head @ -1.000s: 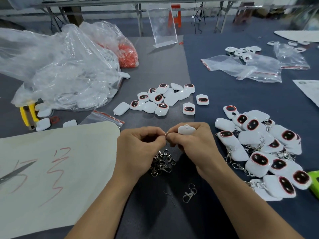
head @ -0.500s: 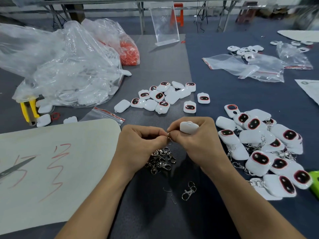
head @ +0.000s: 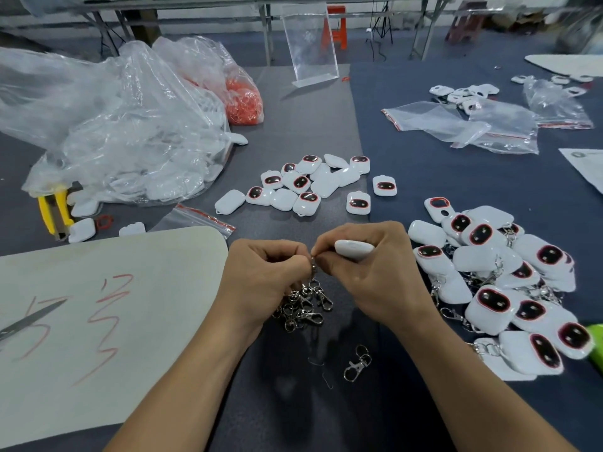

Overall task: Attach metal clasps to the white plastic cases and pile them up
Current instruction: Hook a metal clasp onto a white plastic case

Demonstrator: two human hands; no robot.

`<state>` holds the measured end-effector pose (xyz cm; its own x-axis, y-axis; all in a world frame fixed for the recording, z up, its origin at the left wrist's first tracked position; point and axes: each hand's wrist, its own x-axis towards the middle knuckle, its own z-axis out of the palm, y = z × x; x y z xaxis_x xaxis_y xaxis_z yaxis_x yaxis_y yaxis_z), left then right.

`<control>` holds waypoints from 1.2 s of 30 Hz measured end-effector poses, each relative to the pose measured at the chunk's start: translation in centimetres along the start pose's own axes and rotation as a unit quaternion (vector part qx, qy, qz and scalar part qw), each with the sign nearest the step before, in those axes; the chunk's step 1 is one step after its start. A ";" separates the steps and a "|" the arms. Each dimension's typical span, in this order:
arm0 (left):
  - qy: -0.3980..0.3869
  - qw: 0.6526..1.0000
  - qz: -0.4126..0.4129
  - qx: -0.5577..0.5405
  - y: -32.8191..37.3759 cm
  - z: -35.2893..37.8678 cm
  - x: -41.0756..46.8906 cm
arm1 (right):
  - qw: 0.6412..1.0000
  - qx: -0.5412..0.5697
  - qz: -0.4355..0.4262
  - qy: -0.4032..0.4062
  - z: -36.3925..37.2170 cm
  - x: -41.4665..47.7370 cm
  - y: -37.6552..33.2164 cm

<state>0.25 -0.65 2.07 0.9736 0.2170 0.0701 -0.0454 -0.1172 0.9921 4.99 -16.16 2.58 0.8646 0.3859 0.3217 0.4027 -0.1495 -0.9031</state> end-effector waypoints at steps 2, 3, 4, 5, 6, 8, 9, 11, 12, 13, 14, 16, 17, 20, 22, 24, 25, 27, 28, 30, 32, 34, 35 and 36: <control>-0.001 1.000 -0.014 -0.014 -0.1 0.0 0.1 | 1.000 0.006 -0.004 -0.006 -0.2 0.1 -0.1; -0.004 0.999 -0.020 -0.024 -0.1 0.1 0.1 | 1.000 0.008 -0.004 -0.008 -0.3 0.1 -0.1; -0.007 0.999 -0.025 -0.033 -0.1 0.1 0.1 | 1.000 0.009 -0.004 -0.009 -0.3 0.2 -0.2; -0.007 0.999 -0.029 -0.039 -0.1 0.2 0.2 | 1.000 0.009 0.000 -0.010 -0.4 0.2 -0.3; 0.000 0.999 -0.031 -0.036 -0.1 0.2 0.2 | 1.000 0.005 0.009 -0.008 -0.4 0.3 -0.3; 0.043 0.999 -0.008 0.020 -0.2 0.1 0.1 | 0.999 -0.019 0.050 0.010 -0.2 0.3 -0.2; 0.075 0.992 0.025 0.097 -0.5 0.0 0.0 | 0.996 -0.037 0.078 0.026 -0.1 0.4 -0.1; 0.123 0.939 0.089 0.309 -0.9 -0.2 -0.1 | 0.987 -0.079 0.128 0.052 -0.2 0.5 0.4; 0.140 0.901 0.103 0.397 -1.0 -0.3 -0.1 | 0.982 -0.106 0.144 0.052 -0.3 0.6 0.6; 0.148 0.870 0.112 0.456 -1.1 -0.3 -0.2 | 0.978 -0.133 0.156 0.043 -0.4 0.6 0.7; 0.149 0.847 0.126 0.495 -1.2 -0.3 -0.1 | 0.974 -0.148 0.168 0.029 -0.5 0.7 0.7; 0.123 0.812 0.163 0.547 -1.4 0.1 0.1 | 0.972 -0.146 0.182 0.008 -0.6 0.8 0.8; 0.102 0.803 0.184 0.557 -1.5 0.3 0.1 | 0.972 -0.149 0.181 0.004 -0.6 0.8 0.9; 0.053 0.810 0.211 0.545 -1.7 1.1 0.0 | 0.971 -0.182 0.153 -0.005 -0.9 0.8 1.1; 0.050 0.826 0.207 0.522 -1.8 1.3 0.2 | 0.972 -0.189 0.137 -0.012 -1.2 0.9 1.2; 0.039 0.853 0.178 0.490 -1.9 1.1 0.3 | 0.975 -0.176 0.137 -0.025 -1.4 1.0 1.3; 0.032 0.867 0.155 0.473 -1.9 1.0 0.5 | 0.976 -0.167 0.138 -0.036 -1.5 1.1 1.3; 0.020 0.885 0.127 0.448 -2.1 0.8 0.7 | 0.976 -0.155 0.140 -0.058 -1.5 1.1 1.4; 0.015 0.891 0.117 0.437 -2.1 0.7 0.8 | 0.976 -0.150 0.143 -0.063 -1.5 1.0 1.4; 0.006 0.905 0.101 0.414 -2.1 0.6 0.9 | 0.976 -0.152 0.145 -0.063 -1.4 1.0 1.4; 0.000 0.914 0.090 0.396 -2.2 0.4 1.0 | 0.975 -0.164 0.139 -0.062 -1.5 1.1 1.6; 0.000 0.917 0.086 0.389 -2.2 0.3 1.1 | 0.975 -0.164 0.139 -0.062 -1.8 1.2 1.8; 0.002 0.919 0.088 0.386 -2.3 0.3 1.1 | 0.974 -0.165 0.141 -0.063 -1.8 1.3 1.9; 0.005 0.919 0.091 0.383 -2.3 0.3 1.1 | 0.973 -0.171 0.141 -0.067 -1.9 1.2 2.0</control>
<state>1.49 -0.43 -0.15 0.9633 0.1339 0.2325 -0.0337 -0.7994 0.5998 7.43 -17.67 1.68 0.9174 0.3978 0.0138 0.2512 -0.5516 -0.7954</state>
